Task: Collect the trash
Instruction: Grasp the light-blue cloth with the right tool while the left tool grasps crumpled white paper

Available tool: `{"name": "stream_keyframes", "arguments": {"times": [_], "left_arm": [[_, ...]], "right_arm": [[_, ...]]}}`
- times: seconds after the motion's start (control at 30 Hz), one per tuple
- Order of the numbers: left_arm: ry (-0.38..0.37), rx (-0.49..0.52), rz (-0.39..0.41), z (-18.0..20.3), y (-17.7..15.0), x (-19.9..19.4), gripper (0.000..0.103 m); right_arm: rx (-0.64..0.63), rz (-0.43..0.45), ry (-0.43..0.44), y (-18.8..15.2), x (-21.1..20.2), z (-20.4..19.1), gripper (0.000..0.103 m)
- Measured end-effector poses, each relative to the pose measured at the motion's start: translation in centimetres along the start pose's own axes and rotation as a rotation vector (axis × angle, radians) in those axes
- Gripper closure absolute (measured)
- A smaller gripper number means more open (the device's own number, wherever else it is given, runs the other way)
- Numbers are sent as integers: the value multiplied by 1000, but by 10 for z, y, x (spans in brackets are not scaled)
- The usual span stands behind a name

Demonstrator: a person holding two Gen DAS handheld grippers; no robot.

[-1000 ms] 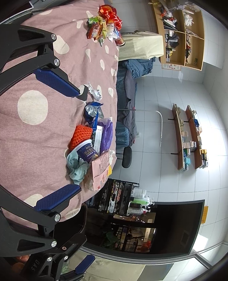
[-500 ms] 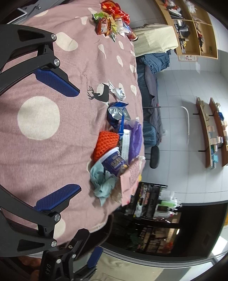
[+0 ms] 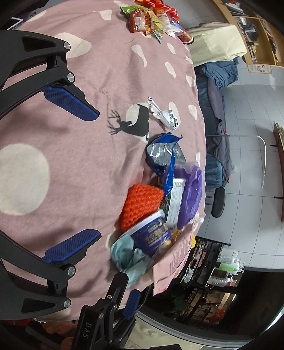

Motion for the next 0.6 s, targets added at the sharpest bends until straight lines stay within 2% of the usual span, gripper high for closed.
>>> {"name": "stream_keyframes", "arguments": {"times": [0.03,0.1,0.2,0.3,0.4,0.6], "left_arm": [[6,0,-6,-4,4,3,5],[21,-5,-20,-10,10,7,5],[3,-40,-49,-22,18,15,5],[9,-50,-57,-33,26,20,5],[14,-54,-52,-44,36,23,5],[66,-72,-37,-77,67,35,8]], "right_arm": [[6,-17,11,3,6,1,33],[14,-46,31,8,16,3,45],[16,-68,51,11,24,3,62],[22,-70,67,10,24,5,70],[22,-67,72,7,22,6,75],[50,-51,118,-4,8,8,77]]}}
Point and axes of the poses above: each gripper's, at about its wrist camera, not at the fingertips, and x roughly the way its jaws point, z to its right, y to its top, the point moved 3 cm from there along x, roughly the way its jaws point, and after that the axes turned 8 degrees about -z, right-handed, at the moved point
